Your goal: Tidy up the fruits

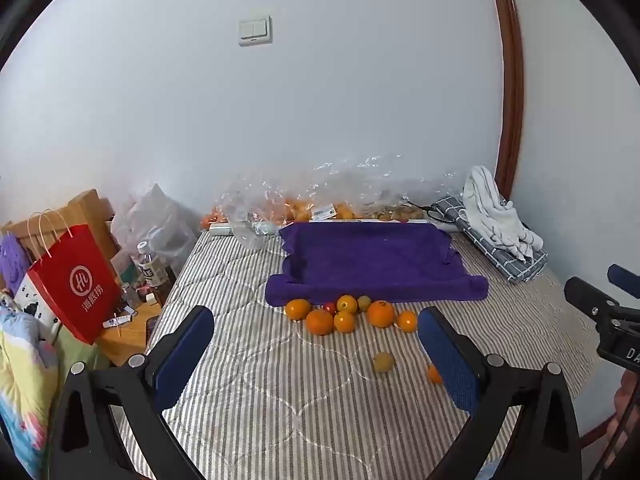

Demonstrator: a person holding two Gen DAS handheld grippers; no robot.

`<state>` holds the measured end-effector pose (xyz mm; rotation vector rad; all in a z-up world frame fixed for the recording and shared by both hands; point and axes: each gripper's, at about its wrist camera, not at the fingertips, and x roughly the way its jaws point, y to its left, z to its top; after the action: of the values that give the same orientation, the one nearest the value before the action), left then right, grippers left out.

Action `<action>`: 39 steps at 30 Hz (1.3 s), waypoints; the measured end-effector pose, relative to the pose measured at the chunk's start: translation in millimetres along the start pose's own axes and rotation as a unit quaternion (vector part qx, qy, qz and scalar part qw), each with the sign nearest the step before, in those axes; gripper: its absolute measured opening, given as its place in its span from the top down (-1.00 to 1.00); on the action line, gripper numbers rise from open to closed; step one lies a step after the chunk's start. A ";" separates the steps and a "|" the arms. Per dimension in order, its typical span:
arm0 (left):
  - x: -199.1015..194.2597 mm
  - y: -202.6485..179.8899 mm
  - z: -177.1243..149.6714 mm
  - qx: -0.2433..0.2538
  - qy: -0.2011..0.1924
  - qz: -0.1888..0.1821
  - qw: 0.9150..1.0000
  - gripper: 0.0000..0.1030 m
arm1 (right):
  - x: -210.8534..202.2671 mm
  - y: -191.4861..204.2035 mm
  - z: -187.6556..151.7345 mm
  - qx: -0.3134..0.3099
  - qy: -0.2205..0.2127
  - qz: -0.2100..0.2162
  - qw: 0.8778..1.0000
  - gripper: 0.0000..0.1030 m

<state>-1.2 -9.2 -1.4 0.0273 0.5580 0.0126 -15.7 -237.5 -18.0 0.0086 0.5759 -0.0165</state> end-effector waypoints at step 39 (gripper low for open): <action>-6.8 -14.5 -1.1 0.010 -0.006 -0.015 1.000 -0.99 | -22.9 -7.3 -2.1 0.006 -0.032 0.002 0.999 -0.96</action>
<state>-7.4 -23.8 0.9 0.0378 0.5466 -0.0231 -36.2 -244.4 -7.4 0.0206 0.5120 -0.0153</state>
